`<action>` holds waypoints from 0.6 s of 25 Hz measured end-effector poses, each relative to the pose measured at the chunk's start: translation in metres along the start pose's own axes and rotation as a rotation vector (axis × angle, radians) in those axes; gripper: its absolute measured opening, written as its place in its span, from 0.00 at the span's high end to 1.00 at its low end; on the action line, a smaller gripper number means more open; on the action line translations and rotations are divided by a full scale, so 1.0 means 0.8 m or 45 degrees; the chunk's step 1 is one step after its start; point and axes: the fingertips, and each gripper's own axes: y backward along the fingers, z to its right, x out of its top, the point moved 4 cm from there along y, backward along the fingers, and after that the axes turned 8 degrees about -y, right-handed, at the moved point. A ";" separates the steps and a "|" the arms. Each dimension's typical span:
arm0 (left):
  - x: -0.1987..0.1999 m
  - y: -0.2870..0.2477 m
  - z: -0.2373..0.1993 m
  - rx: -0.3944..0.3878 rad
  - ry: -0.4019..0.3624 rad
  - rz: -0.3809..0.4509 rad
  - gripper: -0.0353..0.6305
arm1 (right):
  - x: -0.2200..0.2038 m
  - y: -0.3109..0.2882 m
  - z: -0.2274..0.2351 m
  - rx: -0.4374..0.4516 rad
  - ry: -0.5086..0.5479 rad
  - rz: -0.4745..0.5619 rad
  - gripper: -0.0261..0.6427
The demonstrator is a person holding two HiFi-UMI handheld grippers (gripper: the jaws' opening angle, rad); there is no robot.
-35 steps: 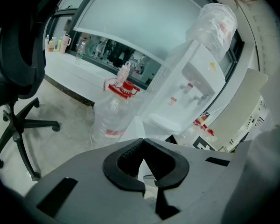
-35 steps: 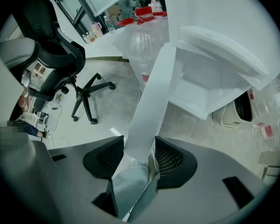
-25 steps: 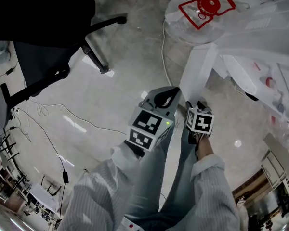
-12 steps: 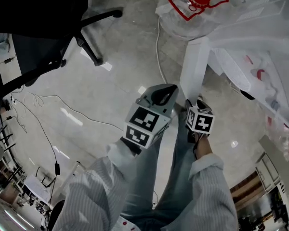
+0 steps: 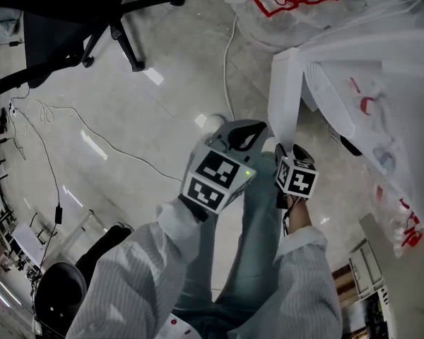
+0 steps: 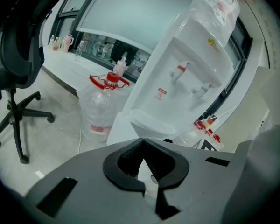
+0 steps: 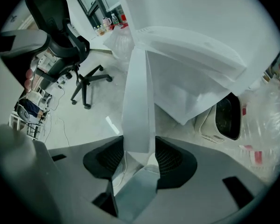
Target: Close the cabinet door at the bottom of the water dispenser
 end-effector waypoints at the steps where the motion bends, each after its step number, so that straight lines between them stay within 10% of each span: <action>1: 0.002 -0.005 0.006 0.002 0.006 0.006 0.93 | 0.000 0.002 0.010 -0.003 0.012 0.001 0.65; 15: 0.011 -0.055 0.051 0.059 0.064 0.064 0.93 | 0.019 0.019 0.104 -0.051 0.174 0.058 0.65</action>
